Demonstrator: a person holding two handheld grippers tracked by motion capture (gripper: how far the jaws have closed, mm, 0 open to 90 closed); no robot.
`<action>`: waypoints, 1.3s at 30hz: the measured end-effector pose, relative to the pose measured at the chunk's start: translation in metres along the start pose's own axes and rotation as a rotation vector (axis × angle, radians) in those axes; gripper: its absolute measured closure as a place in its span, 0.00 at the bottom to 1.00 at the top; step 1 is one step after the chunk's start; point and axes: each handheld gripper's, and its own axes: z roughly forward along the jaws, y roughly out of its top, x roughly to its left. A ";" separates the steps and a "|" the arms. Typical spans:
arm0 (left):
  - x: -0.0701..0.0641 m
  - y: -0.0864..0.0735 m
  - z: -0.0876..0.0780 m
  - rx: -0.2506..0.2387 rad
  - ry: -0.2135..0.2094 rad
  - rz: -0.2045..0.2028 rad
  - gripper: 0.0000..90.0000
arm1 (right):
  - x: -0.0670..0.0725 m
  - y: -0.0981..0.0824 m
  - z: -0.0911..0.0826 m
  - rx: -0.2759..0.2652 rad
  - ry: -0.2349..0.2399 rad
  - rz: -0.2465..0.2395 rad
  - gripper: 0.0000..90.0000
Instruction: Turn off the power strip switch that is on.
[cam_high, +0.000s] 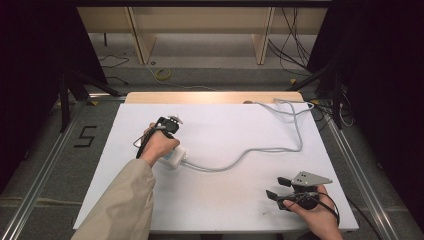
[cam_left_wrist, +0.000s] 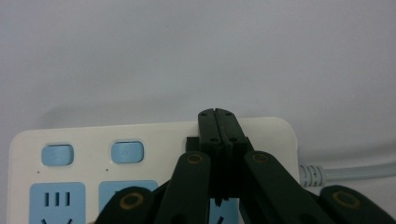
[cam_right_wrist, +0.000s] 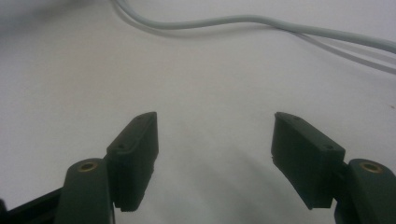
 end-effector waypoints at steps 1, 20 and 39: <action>-0.003 0.001 0.000 0.002 0.019 0.016 1.00 | 0.000 0.000 0.000 0.001 0.001 -0.003 0.36; 0.000 0.000 0.000 -0.004 0.003 -0.029 1.00 | 0.000 0.000 -0.001 0.002 0.000 0.002 0.36; 0.001 -0.005 0.000 -0.039 -0.009 -0.034 1.00 | 0.000 0.000 -0.001 0.000 0.001 0.004 0.37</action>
